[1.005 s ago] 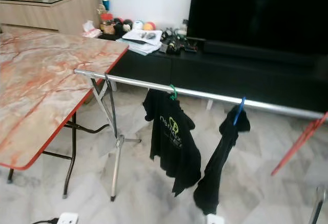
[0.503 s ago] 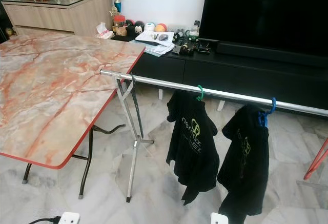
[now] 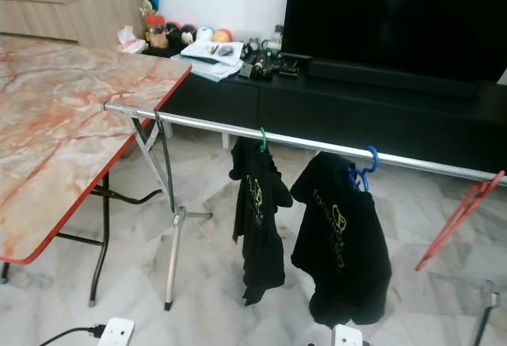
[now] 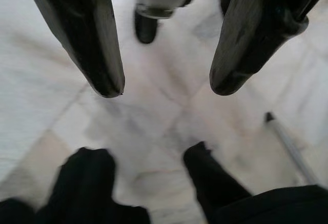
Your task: Hang hanger
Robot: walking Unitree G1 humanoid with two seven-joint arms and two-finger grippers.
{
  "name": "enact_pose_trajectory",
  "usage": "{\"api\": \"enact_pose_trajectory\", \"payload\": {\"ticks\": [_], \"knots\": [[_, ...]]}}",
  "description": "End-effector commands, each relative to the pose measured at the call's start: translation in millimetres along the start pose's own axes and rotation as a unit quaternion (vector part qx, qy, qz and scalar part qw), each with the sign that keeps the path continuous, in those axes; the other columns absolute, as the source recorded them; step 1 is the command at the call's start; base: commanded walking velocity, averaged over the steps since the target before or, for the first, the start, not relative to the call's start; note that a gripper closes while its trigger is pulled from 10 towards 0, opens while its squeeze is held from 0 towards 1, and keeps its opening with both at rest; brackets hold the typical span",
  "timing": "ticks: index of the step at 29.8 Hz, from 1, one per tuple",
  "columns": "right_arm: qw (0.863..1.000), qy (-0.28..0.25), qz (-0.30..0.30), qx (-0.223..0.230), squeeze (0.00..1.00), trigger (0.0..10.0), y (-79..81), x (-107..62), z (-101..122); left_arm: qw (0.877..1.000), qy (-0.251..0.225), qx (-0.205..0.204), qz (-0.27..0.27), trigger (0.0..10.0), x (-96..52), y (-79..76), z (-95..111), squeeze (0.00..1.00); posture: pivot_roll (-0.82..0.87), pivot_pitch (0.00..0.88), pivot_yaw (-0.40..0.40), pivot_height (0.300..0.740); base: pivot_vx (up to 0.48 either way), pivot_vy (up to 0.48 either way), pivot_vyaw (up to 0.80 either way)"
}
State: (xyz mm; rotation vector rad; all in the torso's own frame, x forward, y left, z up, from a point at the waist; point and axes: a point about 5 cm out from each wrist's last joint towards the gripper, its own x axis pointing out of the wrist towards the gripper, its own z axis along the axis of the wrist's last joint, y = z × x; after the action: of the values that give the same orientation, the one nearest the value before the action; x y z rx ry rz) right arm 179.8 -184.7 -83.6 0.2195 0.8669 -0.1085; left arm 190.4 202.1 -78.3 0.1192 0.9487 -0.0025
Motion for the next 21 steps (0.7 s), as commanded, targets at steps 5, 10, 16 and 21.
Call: {"api": "enact_pose_trajectory", "payload": {"ticks": [5, 10, 16, 21], "knots": [[0.998, -0.064, 0.004, 0.004, 0.0, 10.0, 4.9, 4.7, 29, 1.0, 0.008, 0.0, 0.007, 10.0, -0.7, 3.2, -4, 0.0, 0.03, 0.032, 0.006, 0.74, 0.0, 0.0, 0.0], [0.986, -0.166, 0.019, 0.015, 0.0, 10.0, 13.4, 6.3, 75, 1.0, 0.006, -0.006, 0.007, 10.0, -1.2, 3.0, -6, 0.0, 0.02, 0.032, -0.009, 0.74, 0.0, 0.0, 0.0], [0.957, -0.288, 0.024, 0.032, 0.0, 10.0, 19.6, -5.3, 114, 1.0, 0.004, -0.018, 0.007, 10.0, -2.0, 2.5, -9, 0.0, 0.02, 0.036, -0.025, 0.74, 0.0, 0.0, 0.0], [0.934, -0.355, 0.021, 0.036, 0.0, 10.0, 19.7, -27.0, 119, 1.0, 0.003, -0.014, 0.003, 10.0, -2.3, 1.0, -10, 0.0, 0.0, 0.045, -0.021, 0.74, 0.0, 0.0, 0.0]]}}
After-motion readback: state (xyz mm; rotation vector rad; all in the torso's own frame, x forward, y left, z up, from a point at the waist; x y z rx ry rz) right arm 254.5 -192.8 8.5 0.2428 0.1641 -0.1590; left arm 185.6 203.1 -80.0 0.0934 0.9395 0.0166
